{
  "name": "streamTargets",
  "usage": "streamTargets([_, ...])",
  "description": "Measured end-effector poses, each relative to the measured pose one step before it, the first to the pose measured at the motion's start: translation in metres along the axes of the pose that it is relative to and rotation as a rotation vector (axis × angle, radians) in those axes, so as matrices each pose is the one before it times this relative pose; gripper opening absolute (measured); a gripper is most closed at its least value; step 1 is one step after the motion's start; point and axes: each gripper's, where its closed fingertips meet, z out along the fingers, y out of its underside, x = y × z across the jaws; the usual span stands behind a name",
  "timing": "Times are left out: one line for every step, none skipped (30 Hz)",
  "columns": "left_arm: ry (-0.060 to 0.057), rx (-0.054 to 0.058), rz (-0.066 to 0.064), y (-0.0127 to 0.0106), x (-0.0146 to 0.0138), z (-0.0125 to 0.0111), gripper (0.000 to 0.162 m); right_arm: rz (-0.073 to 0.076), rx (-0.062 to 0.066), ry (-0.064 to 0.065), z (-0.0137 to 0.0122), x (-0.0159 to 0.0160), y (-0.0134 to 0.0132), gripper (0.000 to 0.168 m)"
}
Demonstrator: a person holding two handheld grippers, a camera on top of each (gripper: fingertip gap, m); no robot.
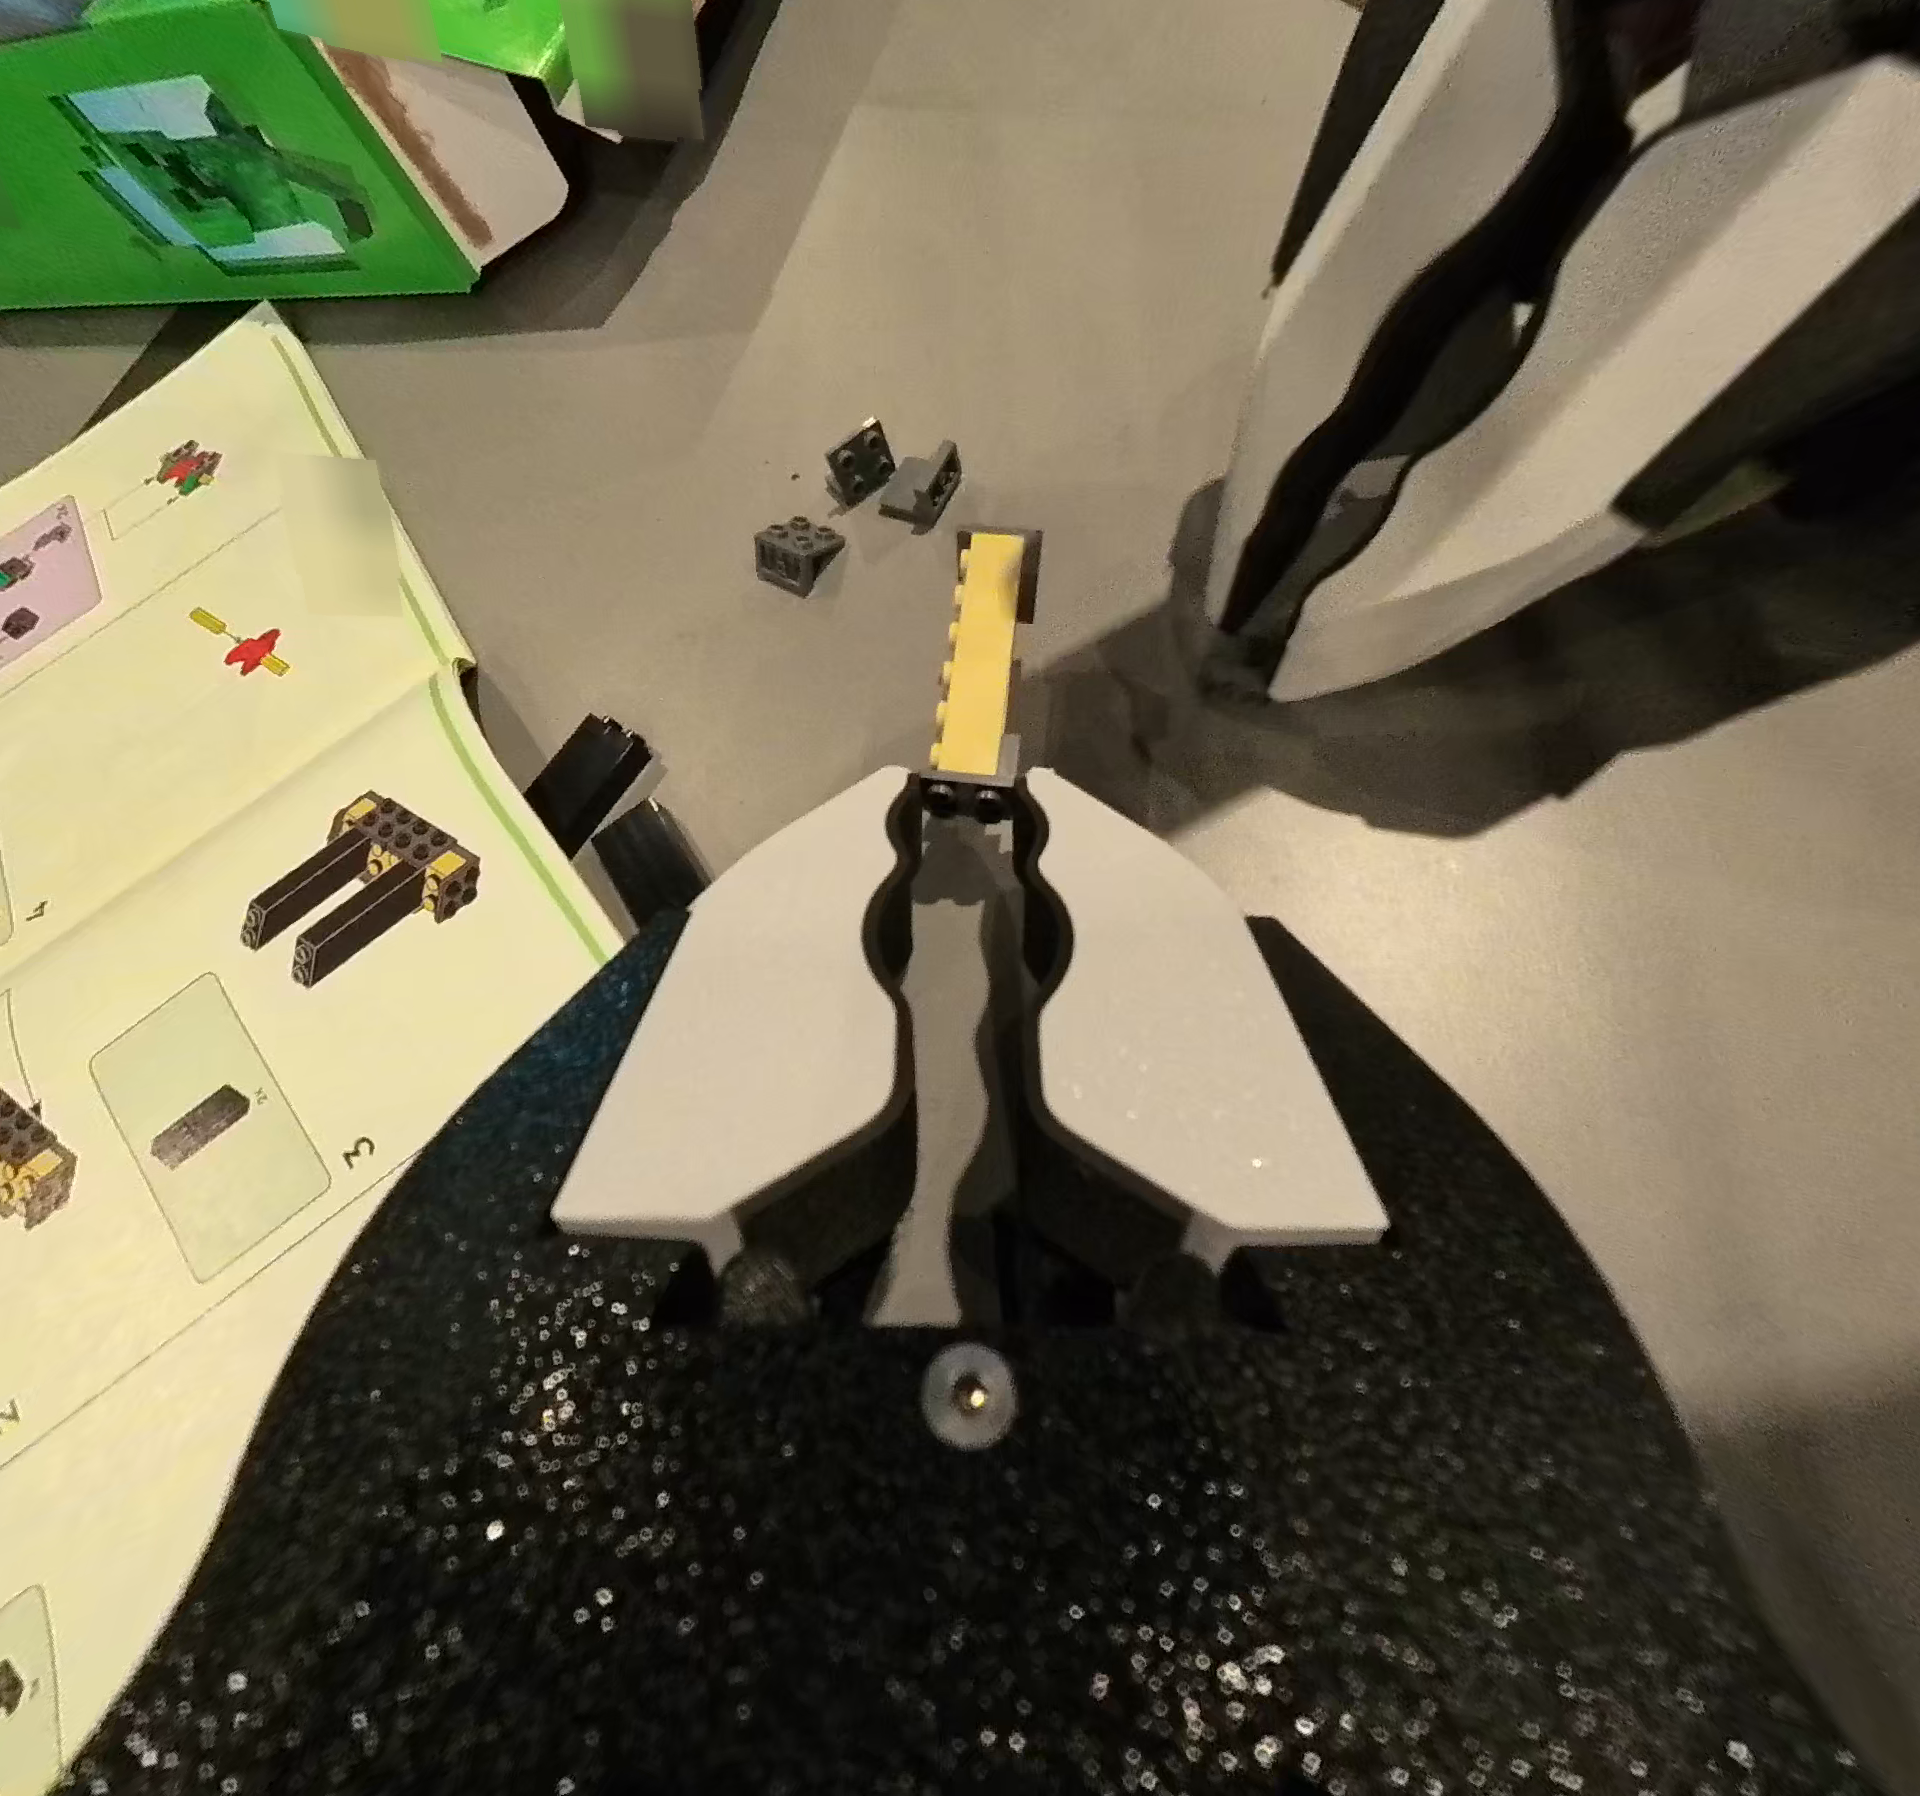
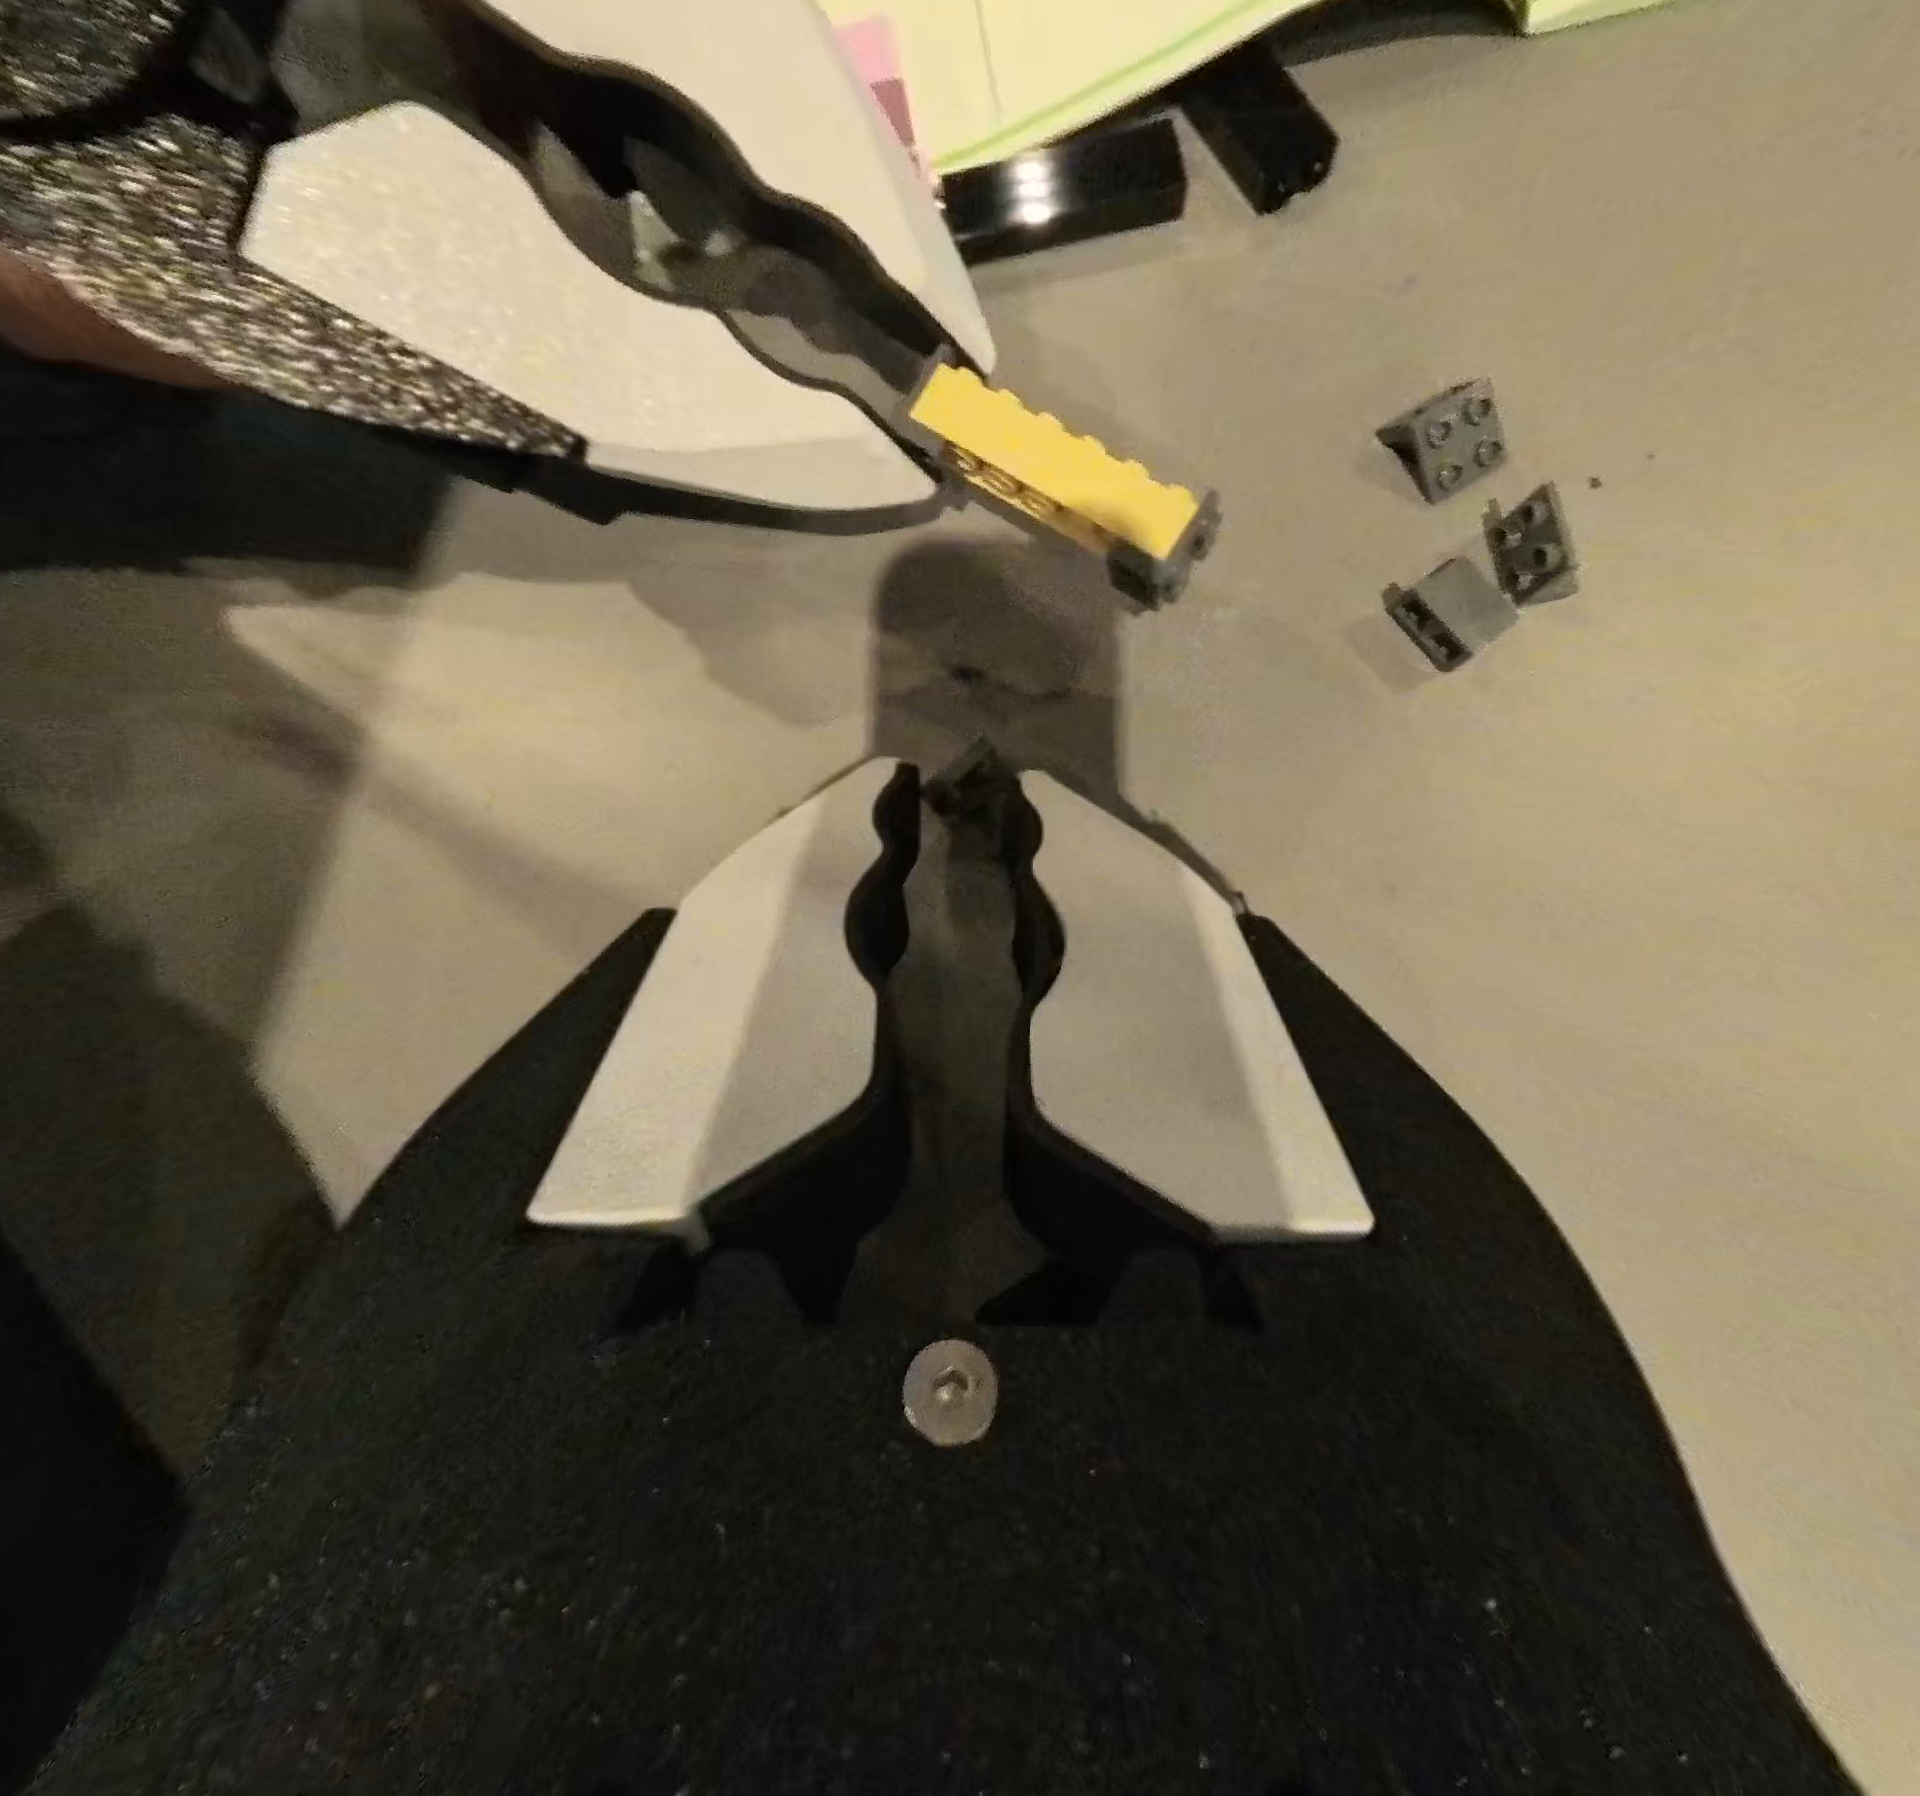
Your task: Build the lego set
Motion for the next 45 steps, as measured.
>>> streamTargets([-0.0001,-0.0005,0.0003,0.00019,0.00003,-0.00006,0.016,-0.0066,-0.0112,0.0232,0.00161,0.00178,0.00073,0.018])
streamTargets([0.0003,-0.0006,0.0,0.00028,0.00011,-0.00001,0.016,-0.006,-0.0071,0.0155,0.00123,0.00083,0.00014,0.019])
streamTargets([0.0002,0.0004,0.0002,-0.00005,0.00014,-0.00002,0.016,-0.0082,-0.0138,0.0048,0.00122,-0.00068,0.00073,0.019])
streamTargets([0.0,0.0014,0.0003,-0.00025,0.00003,-0.00017,0.016,-0.0114,-0.0137,0.0002,0.00108,-0.00126,0.00069,0.017])
streamTargets([-0.0006,0.0012,0.0008,-0.00026,0.00013,-0.00021,0.016,-0.0151,-0.0027,0.0042,0.00021,-0.00078,-0.00093,0.014])
streamTargets([-0.0009,0.0009,0.001,-0.00023,-0.00006,-0.00018,0.016,-0.0199,-0.0084,0.0063,0.00024,-0.00021,-0.00001,0.012])
streamTargets([-0.0004,0.0009,0.0006,-0.00024,0.00011,-0.00002,0.016,-0.0199,-0.01,0.0082,0.00015,0.00024,0.00055,0.01])
streamTargets([-0.0002,0.0,0.0004,0.00001,0.00008,-0.00005,0.016,-0.0133,-0.0032,0.0083,-0.00024,0.00055,-0.00008,0.007])
streamTargets([-0.0004,-0.0013,0.0005,0.00013,0.00007,0.00009,0.016,-0.0106,0.0032,0.0009,-0.00072,-0.00013,-0.00083,0.005])
streamTargets([-0.0003,-0.0008,0.0002,0.0001,0.00014,0.00005,0.016,-0.006,0.0084,0.0005,-0.00112,0.00023,-0.00116,0.005])
streamTargets([0.0005,0.0001,-0.0001,-0.00005,0.00017,0.00003,0.016,-0.0089,0.0142,-0.0049,-0.00142,-0.00009,-0.00183,0.005])
streamTargets([0.0013,0.0002,-0.0001,-0.00015,0.00031,0.00015,0.016,-0.0154,0.0187,-0.0091,-0.00177,-0.00084,-0.00227,0.004])
streamTargets([0.0009,0.0007,0.0,-0.00001,0.00027,0.00005,0.016,-0.0131,0.0182,-0.005,-0.00181,-0.0001,-0.0021,0.004])
streamTargets([0.0013,0.0008,-0.0004,-0.00014,0.00028,0.00008,0.016,-0.0214,0.0219,-0.0129,-0.00181,-0.00082,-0.00236,0.004])
streamTargets([0.0025,0.0011,-0.0012,-0.00022,0.00038,0.00002,0.016,-0.0378,0.024,-0.0096,-0.00153,-0.00074,-0.0025,0.004])
streamTargets([0.0026,0.0018,-0.002,-0.00019,0.0004,0.0001,0.016,-0.0444,0.0244,-0.0022,-0.00151,0.00005,-0.00234,0.004])
streamTargets([0.0033,0.002,-0.0026,-0.00019,0.00043,0.00009,0.016,-0.0387,0.0262,-0.0084,-0.00145,-0.00061,-0.00263,0.004])
streamTargets([0.0046,0.0025,-0.0029,-0.00025,0.00063,0.00012,0.016,-0.0376,0.0303,-0.0151,-0.0012,-0.00138,-0.00312,0.004])
streamTargets([0.0042,0.0032,-0.0026,-0.00033,0.00068,0.00012,0.016,-0.0257,0.0315,-0.0038,-0.00136,0.00058,-0.00328,0.004])
streamTargets([0.0039,0.0037,-0.0003,-0.00055,0.00077,0.00011,0.016,-0.0175,0.0311,-0.0075,-0.00164,0.00082,-0.00332,0.004])
streamTargets([0.0046,0.0049,0.0027,-0.00081,0.00112,0.00002,0.016,-0.0117,0.0369,-0.021,-0.00166,-0.00068,-0.00427,0.004])
streamTargets([0.0011,0.0045,0.0036,-0.00076,0.0008,0.00011,0.016,0.0084,0.0382,-0.0188,-0.00177,-0.00001,-0.00482,0.004])
streamTargets([0.0003,0.003,0.0046,-0.0006,0.00071,0.00003,0.016,0.0263,0.0346,-0.026,-0.0013,-0.00005,-0.00459,0.004])
streamTargets([0.0025,0.0024,0.0051,-0.00053,0.00101,0.00016,0.016,0.036,0.027,-0.0506,-0.00057,-0.00241,-0.00336,0.004])
streamTargets([0.0025,0.0028,0.004,-0.00051,0.00079,0.00018,0.016,0.0445,0.0227,-0.0463,-0.00027,-0.00123,-0.0025,0.004])
streamTargets([0.0041,0.0033,0.0032,-0.0005,0.00102,0.0001,0.016,0.0471,0.0189,-0.0442,-0.00003,-0.00048,-0.00167,0.004])
streamTargets([0.005,0.0036,0.0029,-0.00054,0.00102,0.00017,0.016,0.0462,0.0147,-0.0469,-0.00016,-0.00071,-0.0012,0.004])
streamTargets([0.0019,0.0019,0.0016,-0.00028,0.00049,0.00007,0.016,0.0473,0.0181,-0.0379,-0.00051,0.00036,-0.00179,0.004])
streamTargets([0.0016,0.0001,0.0004,-0.00009,0.00036,0.00007,0.016,0.0479,0.0243,-0.0336,-0.00071,0.00079,-0.00297,0.004])
streamTargets([0.0023,-0.0002,-0.0007,0.00015,0.00033,0.00017,0.016,0.0495,0.0263,-0.032,-0.00084,0.00119,-0.00336,0.004])
streamTargets([0.0012,-0.0009,-0.0011,0.00016,0.00006,0.00011,0.016,0.0601,0.0222,-0.0203,-0.00066,0.00303,-0.00318,0.004])
streamTargets([0.0,-0.0024,-0.0004,0.00044,-0.00006,0.00022,0.016,0.062,0.0191,-0.0227,-0.00077,0.00291,-0.00304,0.004])
streamTargets([-0.0024,-0.0043,-0.0008,0.00077,-0.00046,0.00018,0.016,0.0491,0.0291,-0.0299,-0.00134,0.00098,-0.00454,0.004])
streamTargets([-0.0051,-0.0069,-0.0021,0.00114,-0.00101,0.00022,0.016,0.0453,0.0258,-0.0168,-0.00194,0.00203,-0.00411,0.004])
streamTargets([-0.006,-0.0075,-0.0027,0.00136,-0.0013,0.00002,0.016,0.0336,0.015,-0.0073,-0.00261,0.00236,-0.00301,0.004])
streamTargets([-0.006,-0.0057,-0.0036,0.00108,-0.00152,-0.00005,0.016,0.0194,0.003,0.0087,-0.00315,0.00339,-0.00118,0.004])
streamTargets([-0.0053,-0.0046,-0.0045,0.00094,-0.00137,0.00004,0.016,0.0081,-0.0129,0.027,-0.00344,0.00508,0.00113,0.004])
streamTargets([-0.0037,-0.0029,-0.0039,0.00064,-0.00115,-0.0001,0.016,0.0006,-0.0201,0.0229,-0.00318,0.00393,0.00258,0.004])
streamTargets([-0.0012,-0.0008,-0.0028,0.00045,-0.00062,0.00001,0.016,0.011,-0.0279,0.0135,-0.00255,0.00293,0.00414,0.004])
streamTargets([0.0014,0.0003,-0.0014,0.00012,0.00005,0.00023,0.016,0.0121,-0.0211,-0.0052,-0.00197,0.00055,0.0037,0.004])
streamTargets([0.0013,0.0002,0.0004,0.00001,0.00024,0.0001,0.016,0.0088,-0.0093,-0.0191,-0.00148,-0.00151,0.00248,0.004])
streamTargets([-0.001,-0.0009,0.0024,0.00013,0.00009,0.00016,0.016,0.0133,-0.0192,-0.0201,-0.00079,-0.00137,0.00378,0.004])
streamTargets([-0.0026,-0.0016,0.0035,0.00013,-0.00002,0.00017,0.016,0.0047,-0.0243,-0.0063,-0.00048,0.00038,0.00441,0.004])
streamTargets([-0.0032,-0.0011,0.0033,0.00007,-0.00021,-0.00012,0.016,-0.0211,-0.0328,0.0037,0.0,0.00069,0.00531,0.004])
streamTargets([-0.004,-0.0008,0.0027,0.00007,-0.00049,-0.00008,0.016,-0.0464,-0.044,0.0178,0.00051,0.0011,0.00644,0.004])
